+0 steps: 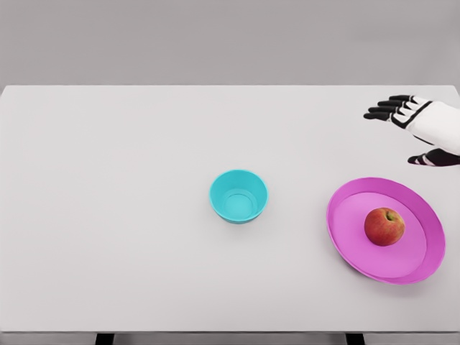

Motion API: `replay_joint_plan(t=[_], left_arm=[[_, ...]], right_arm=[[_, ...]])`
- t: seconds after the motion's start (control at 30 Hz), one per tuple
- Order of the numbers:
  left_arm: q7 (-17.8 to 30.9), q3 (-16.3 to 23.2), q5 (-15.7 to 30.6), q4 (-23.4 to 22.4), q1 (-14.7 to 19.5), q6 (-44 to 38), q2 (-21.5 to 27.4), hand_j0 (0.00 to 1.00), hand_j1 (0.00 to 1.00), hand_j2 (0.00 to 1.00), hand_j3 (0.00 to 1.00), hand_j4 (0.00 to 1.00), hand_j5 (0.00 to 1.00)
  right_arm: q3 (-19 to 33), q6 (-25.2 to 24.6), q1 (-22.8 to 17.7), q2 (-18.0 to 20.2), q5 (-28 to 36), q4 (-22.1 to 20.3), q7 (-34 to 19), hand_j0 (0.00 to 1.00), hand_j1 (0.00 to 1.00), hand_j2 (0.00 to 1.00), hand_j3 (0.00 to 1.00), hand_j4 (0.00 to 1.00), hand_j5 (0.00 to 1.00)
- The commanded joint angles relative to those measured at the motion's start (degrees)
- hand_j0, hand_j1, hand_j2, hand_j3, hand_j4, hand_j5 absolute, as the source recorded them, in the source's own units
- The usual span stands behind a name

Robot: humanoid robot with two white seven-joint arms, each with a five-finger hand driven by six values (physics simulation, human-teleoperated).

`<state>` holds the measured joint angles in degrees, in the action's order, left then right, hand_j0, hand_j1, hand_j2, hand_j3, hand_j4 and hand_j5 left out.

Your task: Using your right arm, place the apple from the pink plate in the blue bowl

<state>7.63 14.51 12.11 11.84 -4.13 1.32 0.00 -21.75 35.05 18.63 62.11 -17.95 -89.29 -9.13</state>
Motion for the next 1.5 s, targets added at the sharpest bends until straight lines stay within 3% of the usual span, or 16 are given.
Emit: replay_joint_plan(t=[0.0, 0.1, 0.17, 0.2, 0.23, 0.27, 0.37, 0.5, 0.67, 0.97, 1.47], left_arm=[[0.01, 0.00, 0.02, -0.06, 0.00, 0.00, 0.00, 1.00, 1.00, 1.00, 1.00, 1.00, 1.00], [0.01, 0.00, 0.02, 0.03, 0.00, 0.00, 0.00, 1.00, 1.00, 1.00, 1.00, 1.00, 1.00], [0.01, 0.00, 0.02, -0.06, 0.00, 0.00, 0.00, 1.00, 1.00, 1.00, 1.00, 1.00, 1.00], [0.01, 0.00, 0.02, -0.06, 0.00, 0.00, 0.00, 1.00, 1.00, 1.00, 1.00, 1.00, 1.00], [0.01, 0.00, 0.02, -0.06, 0.00, 0.00, 0.00, 1.00, 1.00, 1.00, 1.00, 1.00, 1.00], [0.01, 0.00, 0.02, 0.03, 0.00, 0.00, 0.00, 1.00, 1.00, 1.00, 1.00, 1.00, 1.00], [0.01, 0.00, 0.02, 0.03, 0.00, 0.00, 0.00, 1.00, 1.00, 1.00, 1.00, 1.00, 1.00], [0.01, 0.00, 0.02, 0.03, 0.00, 0.00, 0.00, 1.00, 1.00, 1.00, 1.00, 1.00, 1.00], [0.01, 0.00, 0.02, -0.06, 0.00, 0.00, 0.00, 1.00, 1.00, 1.00, 1.00, 1.00, 1.00], [0.01, 0.00, 0.02, -0.06, 0.00, 0.00, 0.00, 1.00, 1.00, 1.00, 1.00, 1.00, 1.00], [0.01, 0.00, 0.02, 0.03, 0.00, 0.00, 0.00, 1.00, 1.00, 1.00, 1.00, 1.00, 1.00]], right_arm=[[-0.40, -0.05, 0.00, 0.21, 0.37, -0.27, -0.09, 1.00, 1.00, 1.00, 1.00, 1.00, 1.00], [-0.31, -0.05, -0.44, 2.31, 0.63, -0.72, 0.17, 1.00, 1.00, 1.00, 1.00, 1.00, 1.00], [-0.14, -0.05, -3.08, 4.07, 0.46, -2.64, -0.27, 1.00, 1.00, 1.00, 1.00, 1.00, 1.00], [0.13, -0.05, -3.16, 5.83, 0.37, -5.10, -3.94, 1.00, 1.00, 1.00, 1.00, 1.00, 1.00], [1.71, -0.05, -3.16, 5.92, 0.54, -5.90, -13.35, 1.00, 1.00, 1.00, 1.00, 1.00, 1.00], [2.85, -0.05, -3.16, 5.92, 0.89, -5.90, -19.06, 1.00, 1.00, 1.00, 1.00, 1.00, 1.00], [4.61, -0.05, -3.34, 6.44, 2.39, -5.90, -25.87, 1.00, 1.00, 1.00, 1.00, 1.00, 1.00], [4.44, -0.05, -6.50, 6.97, 3.01, -8.98, -25.87, 1.00, 1.00, 1.00, 1.00, 1.00, 1.00], [4.35, -0.05, -10.37, 6.97, 3.00, -9.06, -25.87, 1.00, 1.00, 1.00, 1.00, 1.00, 1.00], [3.91, -0.05, -10.46, 1.97, 2.57, -8.71, -25.87, 1.00, 1.00, 1.00, 1.00, 1.00, 1.00], [1.18, -0.05, -9.84, -0.58, 2.13, -4.76, -25.87, 1.00, 1.00, 1.00, 1.00, 1.00, 1.00]])
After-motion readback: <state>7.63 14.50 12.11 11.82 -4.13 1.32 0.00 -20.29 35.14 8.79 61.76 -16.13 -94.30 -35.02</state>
